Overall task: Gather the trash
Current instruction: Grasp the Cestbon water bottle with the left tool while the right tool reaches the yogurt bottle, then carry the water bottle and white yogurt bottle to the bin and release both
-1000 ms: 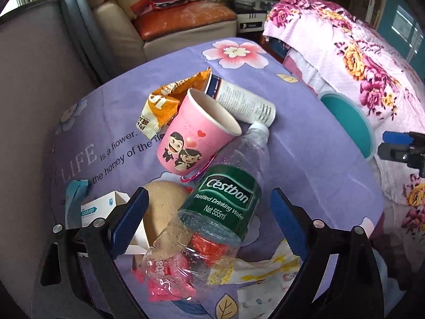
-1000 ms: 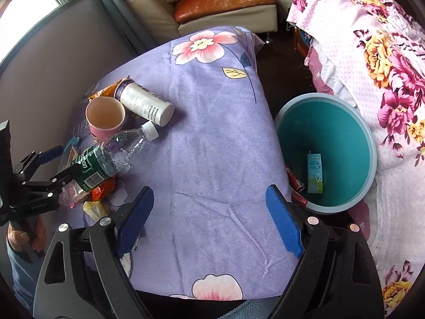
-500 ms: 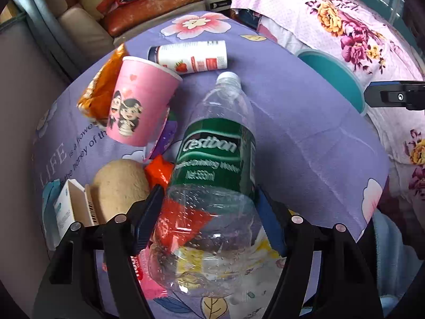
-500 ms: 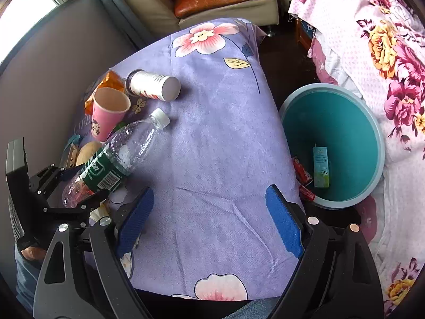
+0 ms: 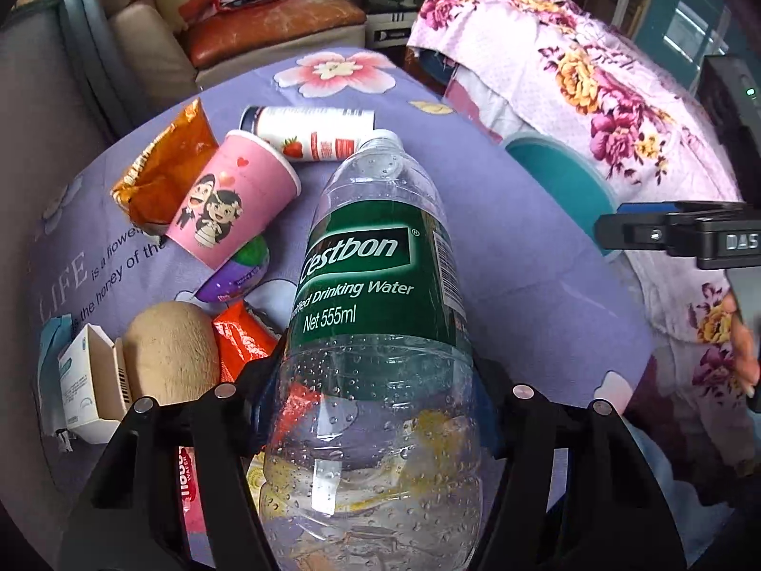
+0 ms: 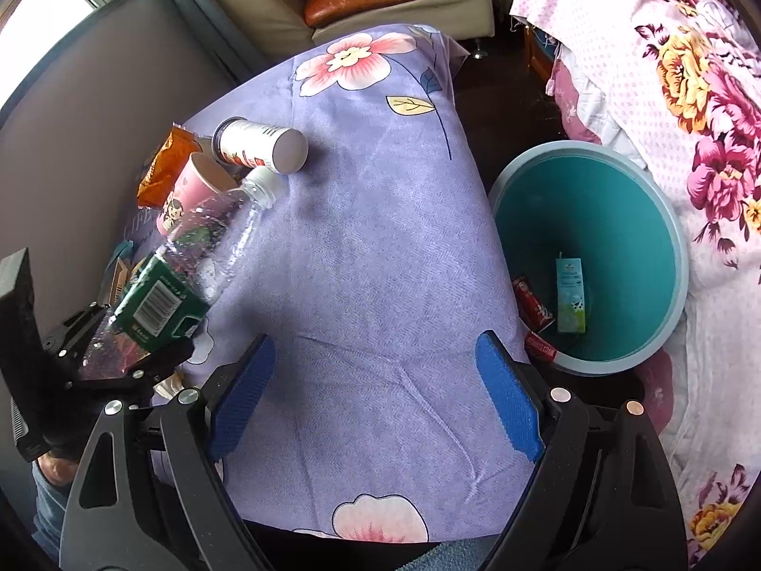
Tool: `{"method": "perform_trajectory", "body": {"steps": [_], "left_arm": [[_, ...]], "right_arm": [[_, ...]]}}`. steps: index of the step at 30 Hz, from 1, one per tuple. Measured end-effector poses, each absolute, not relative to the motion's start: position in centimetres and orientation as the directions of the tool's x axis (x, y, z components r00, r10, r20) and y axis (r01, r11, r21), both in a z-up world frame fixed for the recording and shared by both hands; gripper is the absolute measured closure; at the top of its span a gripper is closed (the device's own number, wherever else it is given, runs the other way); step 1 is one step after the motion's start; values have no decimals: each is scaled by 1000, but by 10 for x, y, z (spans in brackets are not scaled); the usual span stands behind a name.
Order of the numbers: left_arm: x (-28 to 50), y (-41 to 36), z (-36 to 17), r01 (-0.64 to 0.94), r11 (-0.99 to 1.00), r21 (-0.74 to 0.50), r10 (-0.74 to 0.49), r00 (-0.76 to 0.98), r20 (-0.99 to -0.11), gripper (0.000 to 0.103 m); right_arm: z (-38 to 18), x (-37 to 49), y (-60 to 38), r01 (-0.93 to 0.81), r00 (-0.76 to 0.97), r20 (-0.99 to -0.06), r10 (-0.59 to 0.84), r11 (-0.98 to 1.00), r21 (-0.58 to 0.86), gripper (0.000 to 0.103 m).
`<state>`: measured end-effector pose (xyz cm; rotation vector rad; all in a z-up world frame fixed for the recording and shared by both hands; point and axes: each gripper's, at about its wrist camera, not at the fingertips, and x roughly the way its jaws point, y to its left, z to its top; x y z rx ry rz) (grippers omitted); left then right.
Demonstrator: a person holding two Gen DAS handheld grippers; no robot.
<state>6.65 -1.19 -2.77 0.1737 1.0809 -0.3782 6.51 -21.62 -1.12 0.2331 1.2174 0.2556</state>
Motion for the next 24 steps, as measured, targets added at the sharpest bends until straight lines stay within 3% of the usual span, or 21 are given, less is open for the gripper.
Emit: {"method": "perform_trajectory", "body": {"steps": [9,16,20,24], "left_arm": [[75,44,27,264,958,-117,-249,553,-795,38],[123,73,17,171,972,-161,-232,574,-785,38],[140,85,16,149,973,-177,-231,585,-777,38],[153,100,16,126,971,-201,-236,595,-768,38]], "right_arm": [[-1,109,-177,-167,321,-894,312,948,271,21],[-7,174,-112,-334,299,-909,292,924,187,22],[-16,211,-77,-438,264,-922,284,887,148,34],[-27,234,-57,-497,214,-931,297,853,158,34]]}}
